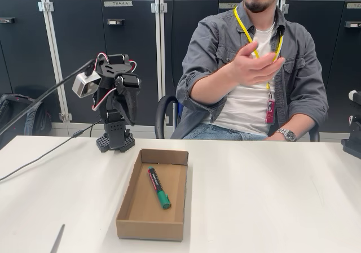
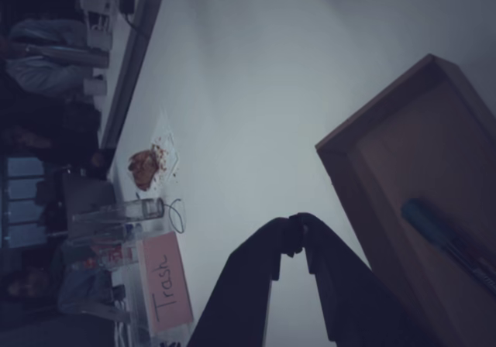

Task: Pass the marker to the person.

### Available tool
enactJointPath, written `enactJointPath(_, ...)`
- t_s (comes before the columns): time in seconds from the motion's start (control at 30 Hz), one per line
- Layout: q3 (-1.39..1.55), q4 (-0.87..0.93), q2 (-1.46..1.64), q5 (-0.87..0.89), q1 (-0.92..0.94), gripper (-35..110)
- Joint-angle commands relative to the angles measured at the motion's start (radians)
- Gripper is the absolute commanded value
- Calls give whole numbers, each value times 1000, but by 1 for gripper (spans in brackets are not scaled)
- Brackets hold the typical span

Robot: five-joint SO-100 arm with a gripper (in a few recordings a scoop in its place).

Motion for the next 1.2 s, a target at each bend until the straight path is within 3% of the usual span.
enactJointPath(0.0,-109,5,-75,35,-35,-5)
enactJointPath(0.27,-212,9,-287,-26,-123,-5)
enactJointPath(0.57,-215,-63,-405,-390,-195,-5)
enactJointPath(0.83,-224,48,-423,-746,-245,-5)
enactJointPath(1.03,-212,258,-423,-739,-268,-5)
enactJointPath(1.17,-161,299,-419,-689,-284,-5)
